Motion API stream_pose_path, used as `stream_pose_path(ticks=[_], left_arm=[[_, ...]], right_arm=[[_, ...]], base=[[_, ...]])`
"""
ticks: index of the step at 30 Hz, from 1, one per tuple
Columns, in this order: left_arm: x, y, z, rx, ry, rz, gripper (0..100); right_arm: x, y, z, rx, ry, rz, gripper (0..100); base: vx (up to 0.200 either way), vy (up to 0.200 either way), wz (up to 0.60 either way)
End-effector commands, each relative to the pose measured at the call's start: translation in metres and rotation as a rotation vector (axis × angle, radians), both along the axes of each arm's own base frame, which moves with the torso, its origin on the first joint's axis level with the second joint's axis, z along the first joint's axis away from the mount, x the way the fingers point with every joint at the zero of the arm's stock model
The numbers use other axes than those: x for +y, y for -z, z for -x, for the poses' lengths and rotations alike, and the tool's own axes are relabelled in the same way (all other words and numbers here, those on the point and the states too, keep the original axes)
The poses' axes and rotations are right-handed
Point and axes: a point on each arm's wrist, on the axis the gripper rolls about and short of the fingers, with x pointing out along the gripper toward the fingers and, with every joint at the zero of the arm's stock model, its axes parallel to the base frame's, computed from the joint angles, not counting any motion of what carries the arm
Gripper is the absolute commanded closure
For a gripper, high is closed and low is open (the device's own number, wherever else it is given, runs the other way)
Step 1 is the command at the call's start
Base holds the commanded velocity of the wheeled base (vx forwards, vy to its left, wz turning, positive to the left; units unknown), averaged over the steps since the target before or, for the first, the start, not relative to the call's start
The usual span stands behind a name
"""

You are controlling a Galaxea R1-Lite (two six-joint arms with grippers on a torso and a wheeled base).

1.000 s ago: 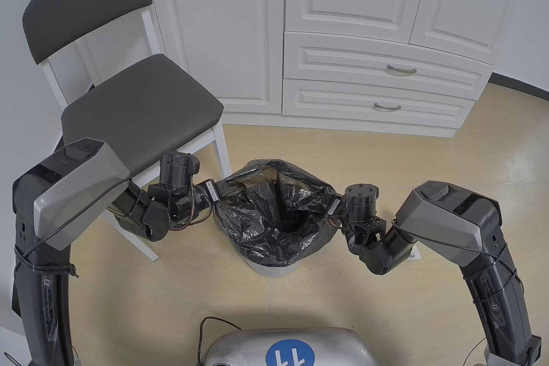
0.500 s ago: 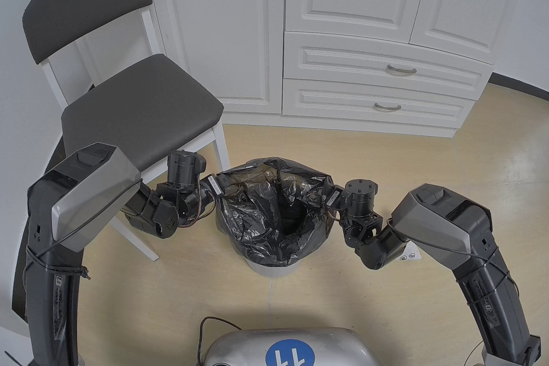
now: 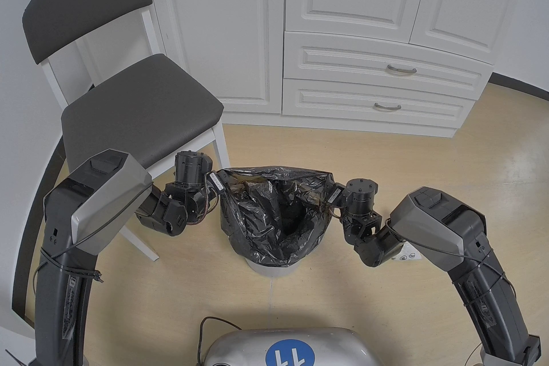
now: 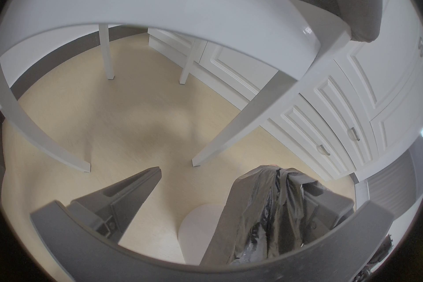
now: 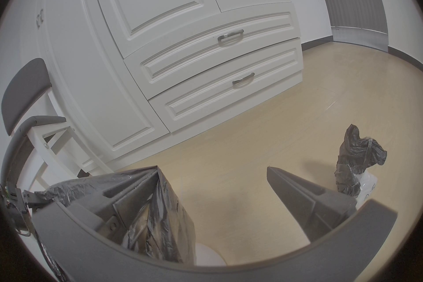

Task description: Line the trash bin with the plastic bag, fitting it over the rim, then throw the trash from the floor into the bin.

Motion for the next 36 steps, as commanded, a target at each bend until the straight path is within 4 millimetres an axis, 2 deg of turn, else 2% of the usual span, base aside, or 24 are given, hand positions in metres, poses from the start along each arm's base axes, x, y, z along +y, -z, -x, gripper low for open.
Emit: stream_pose_path(ticks=[1, 5, 17, 21, 28, 36], left_arm=[[-0.002, 0.008, -0.005, 0.002, -0.001, 0.0, 0], [-0.003, 0.008, -0.009, -0.009, -0.001, 0.003, 0], [0.002, 0.033, -0.022, 0.02, -0.02, -0.012, 0], [0.003, 0.032, -0.024, 0.031, -0.023, -0.017, 0], [0.002, 0.043, -0.027, 0.059, -0.043, -0.054, 0], [0.0, 0.051, -0.029, 0.065, -0.06, -0.103, 0]], right_arm=[[0.0, 0.008, -0.004, -0.004, 0.003, -0.002, 0], [0.002, 0.011, -0.006, -0.013, 0.002, -0.007, 0], [0.005, 0.02, -0.01, -0.013, 0.0, -0.007, 0], [0.005, 0.027, -0.01, -0.002, 0.0, -0.001, 0], [0.002, 0.035, -0.014, 0.015, 0.018, 0.01, 0], [0.002, 0.036, -0.015, 0.017, 0.024, 0.017, 0]], base=[[0.0, 0.0, 0.0], [0.0, 0.0, 0.0], [0.0, 0.0, 0.0], [0.0, 0.0, 0.0], [0.0, 0.0, 0.0], [0.0, 0.0, 0.0]])
